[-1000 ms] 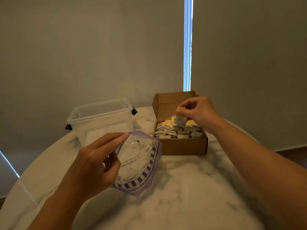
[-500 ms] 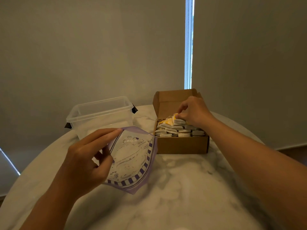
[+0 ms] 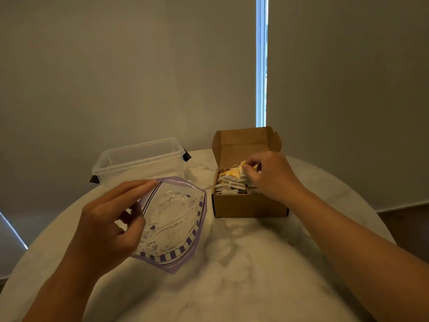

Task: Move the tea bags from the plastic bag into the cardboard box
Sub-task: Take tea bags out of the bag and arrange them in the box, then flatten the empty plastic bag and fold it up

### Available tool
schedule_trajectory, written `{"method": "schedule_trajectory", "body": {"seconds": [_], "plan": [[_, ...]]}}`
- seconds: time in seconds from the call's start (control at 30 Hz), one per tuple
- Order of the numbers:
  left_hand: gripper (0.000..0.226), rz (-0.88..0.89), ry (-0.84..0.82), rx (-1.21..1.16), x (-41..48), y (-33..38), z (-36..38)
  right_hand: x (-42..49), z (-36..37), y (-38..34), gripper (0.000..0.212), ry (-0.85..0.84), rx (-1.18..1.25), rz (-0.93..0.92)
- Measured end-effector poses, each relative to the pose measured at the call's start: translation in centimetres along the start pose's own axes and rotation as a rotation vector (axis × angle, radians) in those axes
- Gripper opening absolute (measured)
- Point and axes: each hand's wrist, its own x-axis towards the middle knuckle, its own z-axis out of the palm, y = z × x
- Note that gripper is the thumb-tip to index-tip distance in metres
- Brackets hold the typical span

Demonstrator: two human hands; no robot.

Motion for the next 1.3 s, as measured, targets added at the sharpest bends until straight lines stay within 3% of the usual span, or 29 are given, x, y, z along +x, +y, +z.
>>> {"method": "schedule_trajectory", "body": {"seconds": [0.13, 0.3, 0.4, 0.57, 0.67, 0.87, 1.07, 1.23, 1.3], "plan": [[0.048, -0.04, -0.008, 0.029, -0.2, -0.4, 0.2, -3.1, 0.7, -1.7, 0.013, 0.039, 0.018, -0.102], [0.05, -0.057, -0.051, 0.074, -0.2, 0.1, 0.7, -6.1, 0.6, -4.5, 0.012, -0.053, 0.188, -0.209], [0.068, -0.035, -0.163, 0.099, -0.1, 1.1, 1.9, -7.4, 0.8, -5.5, 0.016, -0.134, 0.236, -0.234], [0.075, 0.001, -0.218, 0.129, -0.1, 1.6, 2.2, -8.0, 1.4, -5.4, 0.026, -0.113, 0.204, -0.232], [0.073, -0.045, -0.268, 0.131, -0.3, 1.8, 1.9, -7.9, 1.6, -4.8, 0.031, -0.138, 0.131, -0.229], [0.06, -0.291, -0.314, 0.104, -3.7, 3.6, 1.3, -8.0, 1.9, -4.1, 0.019, -0.157, 0.051, -0.241], [0.059, -0.358, -0.436, 0.144, -5.8, 3.6, -0.6, -8.4, 2.1, -4.1, 0.019, -0.178, 0.036, -0.225], [0.037, -0.399, -0.367, 0.284, -6.5, 2.7, -2.0, -8.6, 2.0, -4.6, 0.021, -0.209, -0.001, -0.245], [0.038, -0.42, -0.349, 0.322, -6.8, 2.8, -2.6, -8.9, 1.8, -4.9, 0.025, -0.241, -0.031, -0.274]]}}
